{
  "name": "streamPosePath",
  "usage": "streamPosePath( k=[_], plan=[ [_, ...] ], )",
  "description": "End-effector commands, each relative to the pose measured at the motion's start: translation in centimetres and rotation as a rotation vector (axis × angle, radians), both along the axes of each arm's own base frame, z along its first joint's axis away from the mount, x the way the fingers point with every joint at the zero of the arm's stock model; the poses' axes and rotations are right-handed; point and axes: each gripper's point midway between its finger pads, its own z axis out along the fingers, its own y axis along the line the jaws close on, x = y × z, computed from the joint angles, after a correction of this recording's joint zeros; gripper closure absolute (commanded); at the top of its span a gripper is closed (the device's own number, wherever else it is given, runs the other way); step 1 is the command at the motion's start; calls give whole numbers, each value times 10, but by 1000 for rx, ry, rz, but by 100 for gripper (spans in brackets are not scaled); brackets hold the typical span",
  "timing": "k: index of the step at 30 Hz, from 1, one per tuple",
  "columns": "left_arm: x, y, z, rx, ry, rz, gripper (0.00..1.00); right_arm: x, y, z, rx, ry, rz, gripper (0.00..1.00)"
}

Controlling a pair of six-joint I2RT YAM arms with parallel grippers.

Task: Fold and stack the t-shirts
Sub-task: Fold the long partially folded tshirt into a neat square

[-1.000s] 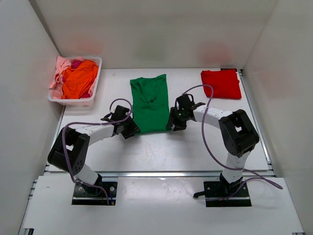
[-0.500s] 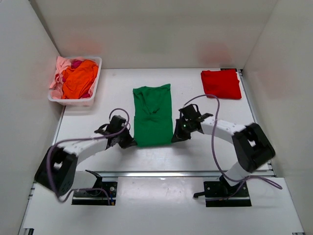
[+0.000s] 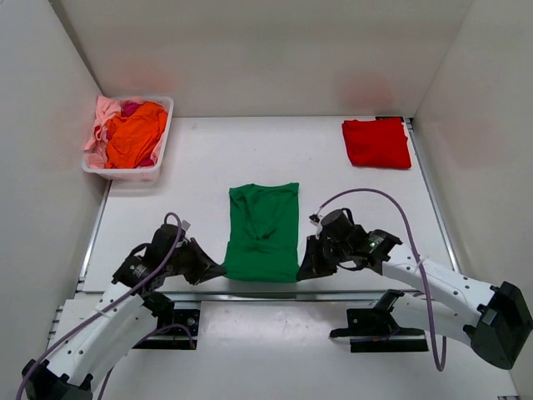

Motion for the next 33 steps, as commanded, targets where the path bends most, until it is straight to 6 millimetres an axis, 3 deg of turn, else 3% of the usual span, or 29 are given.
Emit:
streamPosePath(
  k=[1, 6, 8, 9, 15, 17, 22, 24, 25, 31, 33],
  plan=[
    [-2, 3, 25, -2, 23, 2, 100, -3, -14, 22, -26, 27, -27, 100],
    [25, -10, 48, -22, -29, -3, 100, 31, -17, 55, 18, -25, -22, 100],
    [37, -14, 55, -38, -44, -1, 100, 47, -19, 56, -6, -20, -39, 100],
    [43, -14, 52, -33, -36, 7, 100, 55, -15, 69, 11, -53, -32, 100],
    [84, -14, 63, -30, -68, 31, 96, 115, -17, 82, 25, -93, -84, 100],
    [101, -12, 61, -29, -64, 49, 96, 133, -18, 77, 4, -80, -82, 99],
    [153, -9, 60, -59, -104, 103, 98, 179, -8, 87, 39, -116, -98, 100],
    [173, -14, 60, -44, -105, 85, 97, 201, -7, 82, 17, -119, -118, 100],
    [182, -15, 62, -41, -122, 85, 97, 212, -5, 89, 28, -147, -121, 100],
    [237, -19, 43, -37, -138, 163, 94, 268, -7, 63, 13, -166, -192, 100],
    [256, -16, 37, -26, -134, 188, 93, 290, -9, 45, -8, -164, -207, 100]
  ],
)
